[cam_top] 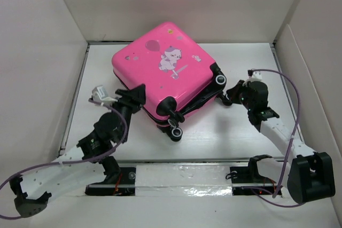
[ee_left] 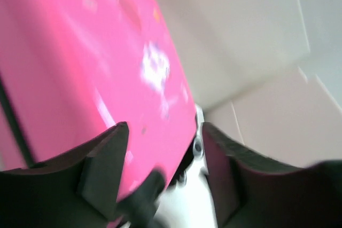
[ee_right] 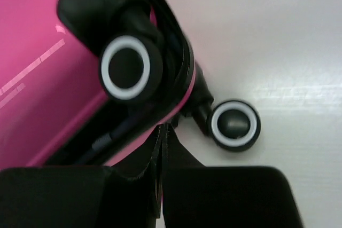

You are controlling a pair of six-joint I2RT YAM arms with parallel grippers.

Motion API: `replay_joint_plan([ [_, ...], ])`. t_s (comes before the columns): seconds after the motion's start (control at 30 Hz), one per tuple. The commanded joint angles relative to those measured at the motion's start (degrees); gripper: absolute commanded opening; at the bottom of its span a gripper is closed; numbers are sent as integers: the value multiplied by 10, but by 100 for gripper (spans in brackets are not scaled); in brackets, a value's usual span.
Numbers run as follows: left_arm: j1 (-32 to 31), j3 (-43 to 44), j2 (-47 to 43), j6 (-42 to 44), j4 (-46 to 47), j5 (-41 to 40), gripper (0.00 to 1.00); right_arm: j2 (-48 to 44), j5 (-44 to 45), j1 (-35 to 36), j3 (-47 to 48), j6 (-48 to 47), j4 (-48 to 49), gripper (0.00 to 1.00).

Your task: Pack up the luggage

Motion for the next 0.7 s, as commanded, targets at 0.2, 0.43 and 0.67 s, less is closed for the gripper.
replay_joint_plan([
  [0.2, 377, 368, 388, 65, 67, 333, 60, -30, 11, 87, -40, 6, 43, 0],
  [0.43, 548, 783, 732, 128, -177, 467, 60, -71, 38, 126, -64, -3, 21, 0],
  [0.67, 618, 1013, 976, 162, -286, 586, 60, -86, 77, 144, -83, -4, 6, 0],
])
